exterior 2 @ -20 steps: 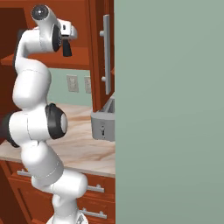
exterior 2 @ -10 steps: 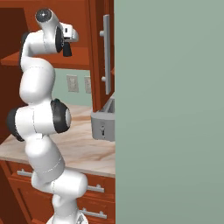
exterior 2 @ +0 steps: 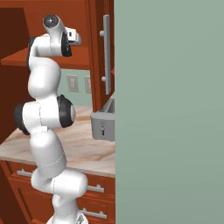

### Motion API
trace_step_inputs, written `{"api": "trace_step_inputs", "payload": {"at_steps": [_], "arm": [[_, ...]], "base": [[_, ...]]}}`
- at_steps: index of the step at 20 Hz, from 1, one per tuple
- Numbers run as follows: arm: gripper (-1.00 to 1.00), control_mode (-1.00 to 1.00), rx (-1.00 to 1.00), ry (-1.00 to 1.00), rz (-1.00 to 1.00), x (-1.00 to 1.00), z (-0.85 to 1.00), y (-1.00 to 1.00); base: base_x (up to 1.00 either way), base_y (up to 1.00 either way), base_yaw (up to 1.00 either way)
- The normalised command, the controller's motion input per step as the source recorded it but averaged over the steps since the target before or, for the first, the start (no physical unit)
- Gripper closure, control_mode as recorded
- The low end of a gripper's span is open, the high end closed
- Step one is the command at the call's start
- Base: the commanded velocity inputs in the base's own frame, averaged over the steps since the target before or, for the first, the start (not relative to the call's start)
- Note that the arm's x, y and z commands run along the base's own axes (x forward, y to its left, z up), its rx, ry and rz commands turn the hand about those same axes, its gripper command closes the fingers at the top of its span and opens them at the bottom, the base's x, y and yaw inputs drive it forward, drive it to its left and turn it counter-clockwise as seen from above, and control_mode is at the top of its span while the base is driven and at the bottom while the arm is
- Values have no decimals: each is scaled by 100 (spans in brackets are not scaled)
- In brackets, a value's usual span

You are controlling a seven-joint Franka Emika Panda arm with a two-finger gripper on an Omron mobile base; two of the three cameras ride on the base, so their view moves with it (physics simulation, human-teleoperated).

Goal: Retrieve the shaker from the cabinet and place it next the steak on a plate on the dining table.

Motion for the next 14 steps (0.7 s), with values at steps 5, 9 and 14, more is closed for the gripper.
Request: {"api": "trace_step_inputs", "payload": {"at_steps": [5, 9, 14], "arm": [[100, -100, 0, 0, 3, 26, -44, 4], [100, -100, 0, 0, 6, 3, -22, -2], [100, -100, 3, 0, 1, -59, 0, -5]], "base": [[0, 0, 0], [0, 0, 0], [0, 0, 0]]}}
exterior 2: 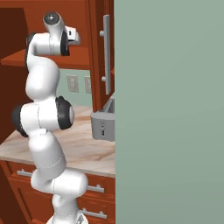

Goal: Retrieve the shaker from the cabinet and place it next the steak on a plate on the dining table.

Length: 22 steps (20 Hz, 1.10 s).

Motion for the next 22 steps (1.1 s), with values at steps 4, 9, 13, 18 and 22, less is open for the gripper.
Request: {"api": "trace_step_inputs", "payload": {"at_steps": [4, 9, 13, 18, 22], "arm": [[100, -100, 12, -6, 5, -100, 2, 0], [100, -100, 15, -3, 3, -100, 16, 0], [100, -100, 16, -4, 0, -100, 28, 0], [100, -100, 14, -10, 0, -100, 40, -5], [100, -100, 6, -7, 0, -100, 24, -19]], "base": [[0, 0, 0], [0, 0, 0], [0, 0, 0], [0, 0, 0], [0, 0, 0]]}}
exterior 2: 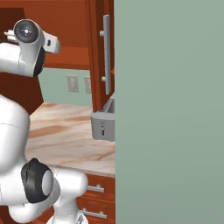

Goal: Retrieve the shaker from the cabinet and place it next the steak on a plate on the dining table.

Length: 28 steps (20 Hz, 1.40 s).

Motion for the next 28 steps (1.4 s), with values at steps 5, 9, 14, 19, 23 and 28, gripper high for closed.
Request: {"api": "trace_step_inputs", "payload": {"at_steps": [5, 9, 14, 19, 23, 28], "arm": [[100, -100, 0, 0, 0, -100, 2, -40], [100, -100, 0, 0, 2, -100, -1, -47], [100, -100, 0, -4, 2, -100, -22, -36], [100, 100, -2, -15, 1, -80, -42, -10], [100, 100, 0, 0, 0, 0, 0, 0], [100, 100, 0, 0, 0, 0, 0, 0]], "base": [[0, 0, 0], [0, 0, 0], [0, 0, 0], [-20, -4, 0], [-100, -12, 0], [-100, -3, 0]]}}
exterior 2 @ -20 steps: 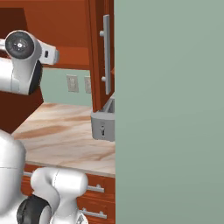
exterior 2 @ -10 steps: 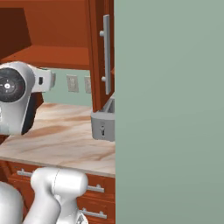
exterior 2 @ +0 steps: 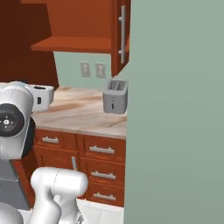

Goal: Retrieve the shaker from the cabinet and place it next the steak on a plate on the dining table.

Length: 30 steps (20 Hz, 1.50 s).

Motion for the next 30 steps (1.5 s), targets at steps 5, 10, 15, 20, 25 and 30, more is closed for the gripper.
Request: {"api": "trace_step_inputs", "payload": {"at_steps": [5, 10, 15, 20, 25, 30], "arm": [[100, 100, 0, 0, 0, 0, 0, 0], [100, 100, 0, 0, 0, 0, 0, 0], [100, 100, 0, 0, 0, 0, 0, 0], [100, 100, 0, 0, 0, 0, 0, 0], [100, 100, 0, 0, 0, 0, 0, 0], [100, 100, 0, 0, 0, 0, 0, 0]], "base": [[-100, 6, -20], [-46, 19, -92], [-18, 7, -98], [-34, 13, -97], [0, 0, -100], [0, 0, -100]]}}
